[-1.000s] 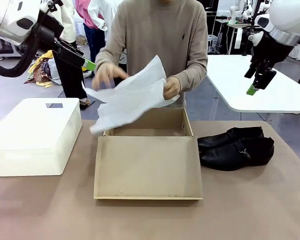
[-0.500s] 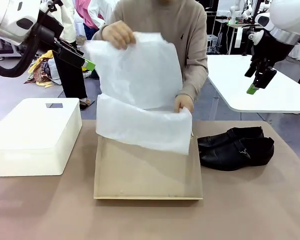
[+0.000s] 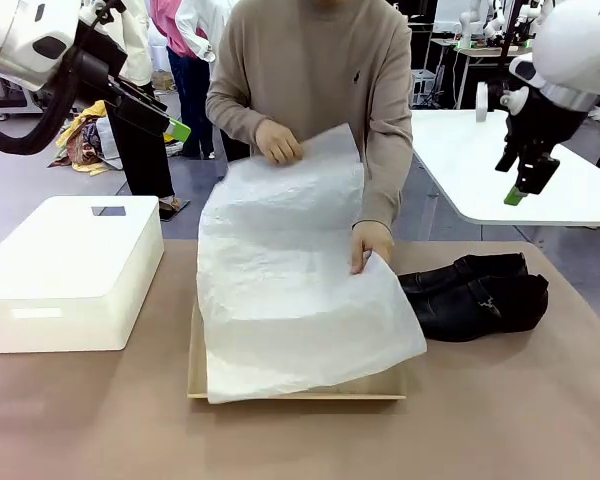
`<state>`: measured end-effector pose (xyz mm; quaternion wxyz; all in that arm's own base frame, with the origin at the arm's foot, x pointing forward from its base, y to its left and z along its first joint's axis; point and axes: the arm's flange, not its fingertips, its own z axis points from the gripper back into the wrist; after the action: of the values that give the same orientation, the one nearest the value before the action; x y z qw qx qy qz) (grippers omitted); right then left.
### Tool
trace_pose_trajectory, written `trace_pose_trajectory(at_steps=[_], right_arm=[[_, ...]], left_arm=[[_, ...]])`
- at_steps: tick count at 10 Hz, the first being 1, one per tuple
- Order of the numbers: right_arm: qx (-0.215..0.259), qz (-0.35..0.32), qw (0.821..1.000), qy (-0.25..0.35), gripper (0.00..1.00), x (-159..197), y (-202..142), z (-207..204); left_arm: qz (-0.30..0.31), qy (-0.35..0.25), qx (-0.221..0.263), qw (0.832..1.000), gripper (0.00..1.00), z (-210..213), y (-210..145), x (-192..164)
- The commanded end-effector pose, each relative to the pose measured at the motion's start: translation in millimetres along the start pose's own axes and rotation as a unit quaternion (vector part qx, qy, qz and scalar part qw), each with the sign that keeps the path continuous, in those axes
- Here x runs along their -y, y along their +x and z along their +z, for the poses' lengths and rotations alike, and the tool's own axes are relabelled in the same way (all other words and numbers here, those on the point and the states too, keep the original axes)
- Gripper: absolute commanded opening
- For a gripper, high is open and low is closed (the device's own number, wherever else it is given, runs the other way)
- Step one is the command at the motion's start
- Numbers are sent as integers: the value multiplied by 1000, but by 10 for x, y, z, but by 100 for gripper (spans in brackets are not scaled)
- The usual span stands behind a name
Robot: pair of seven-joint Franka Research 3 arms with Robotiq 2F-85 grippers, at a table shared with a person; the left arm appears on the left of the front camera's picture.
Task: Pack the shoes into the box.
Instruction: Place one shoe of the Shoes into the Shoes Box.
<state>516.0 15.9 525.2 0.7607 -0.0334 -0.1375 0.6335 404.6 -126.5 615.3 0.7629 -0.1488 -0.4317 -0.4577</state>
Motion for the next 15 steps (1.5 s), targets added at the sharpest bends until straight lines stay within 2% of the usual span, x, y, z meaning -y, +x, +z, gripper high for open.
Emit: trace_pose_trajectory(at_steps=[1,3,6,8,9,14,15], right_arm=[[-6,54,998,29,100,291,-110,-132],[-4,55,996,65,100,494,-219,-362],[14,41,995,86,100,668,-305,-614],[13,24,996,90,100,668,-306,-632],[-5,29,996,82,100,601,-317,-696],[0,27,996,86,100,613,-306,-701],[-4,13,996,89,100,681,-329,-823]], left_arm=[[-7,-9,9,1000,100,-7,-17,-38],[-7,-9,9,1000,100,-7,-17,-38],[-7,-9,9,1000,100,-7,-17,-38],[-7,-9,9,1000,100,-7,-17,-38],[-7,-9,9,1000,100,-7,-17,-38],[-7,-9,9,1000,100,-7,-17,-38],[-7,-9,9,1000,100,-7,-17,-38]])
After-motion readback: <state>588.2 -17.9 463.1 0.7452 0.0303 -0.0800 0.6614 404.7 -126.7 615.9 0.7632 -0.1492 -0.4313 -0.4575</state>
